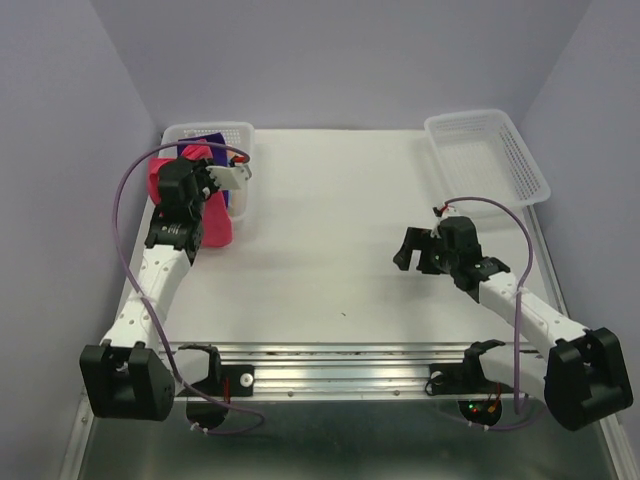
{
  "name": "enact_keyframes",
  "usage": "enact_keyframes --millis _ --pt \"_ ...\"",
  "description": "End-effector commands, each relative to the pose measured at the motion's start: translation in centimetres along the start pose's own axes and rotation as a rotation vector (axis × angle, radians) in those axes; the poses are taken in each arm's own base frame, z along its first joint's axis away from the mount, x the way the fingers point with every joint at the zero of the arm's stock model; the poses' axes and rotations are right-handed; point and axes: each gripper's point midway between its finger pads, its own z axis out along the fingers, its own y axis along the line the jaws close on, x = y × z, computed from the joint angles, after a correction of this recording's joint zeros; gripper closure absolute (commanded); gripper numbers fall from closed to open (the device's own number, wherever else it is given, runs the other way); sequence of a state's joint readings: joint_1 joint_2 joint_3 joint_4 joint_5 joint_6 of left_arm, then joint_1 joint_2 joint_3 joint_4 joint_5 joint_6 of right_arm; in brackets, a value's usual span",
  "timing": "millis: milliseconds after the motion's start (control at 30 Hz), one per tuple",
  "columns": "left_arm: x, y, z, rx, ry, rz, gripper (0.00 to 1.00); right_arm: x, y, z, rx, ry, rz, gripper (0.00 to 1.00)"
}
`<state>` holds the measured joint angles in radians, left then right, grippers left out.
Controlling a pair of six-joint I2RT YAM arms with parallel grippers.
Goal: Fold and stack the towels
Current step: Neatly place the folded towel into the bin
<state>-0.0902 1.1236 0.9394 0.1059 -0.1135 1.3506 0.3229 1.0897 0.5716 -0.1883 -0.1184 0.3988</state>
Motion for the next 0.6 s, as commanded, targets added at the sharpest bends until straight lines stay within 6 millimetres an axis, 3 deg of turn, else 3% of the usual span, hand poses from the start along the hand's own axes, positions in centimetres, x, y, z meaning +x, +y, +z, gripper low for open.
enact_keyframes --millis 0,100,233,333,367,400,567 --pt "-1.0 3.9 1.2 -0.059 -0.046 0.099 1.00 -3.2 0.5 -0.3 0.025 -0.082 -0.031 0.00" --pt "-0.7 5.0 2.7 -0.049 -0.050 0.106 1.00 -3.5 0.1 0.1 0.056 -0.069 -0.027 0.00" --pt "-0.1 4.3 5.3 -0.008 -0.032 0.141 1.00 -4.2 0.3 0.2 0.062 -0.071 -0.027 0.00" --pt "-0.9 4.5 6.9 -0.005 -0.070 0.144 1.00 -5.1 0.6 0.2 0.062 -0.090 -0.025 0.00" --pt "0.5 3.9 8.1 0.012 -0.044 0.137 1.00 -5.4 0.6 0.1 0.067 -0.097 -0.024 0.00" --pt "0.5 4.4 8.6 0.005 -0.044 0.139 1.00 -5.8 0.7 0.1 0.071 -0.103 -0.024 0.00" --pt "1.1 2.3 12.8 0.060 -0.032 0.155 1.00 -7.4 0.4 0.0 0.112 -0.133 -0.022 0.00"
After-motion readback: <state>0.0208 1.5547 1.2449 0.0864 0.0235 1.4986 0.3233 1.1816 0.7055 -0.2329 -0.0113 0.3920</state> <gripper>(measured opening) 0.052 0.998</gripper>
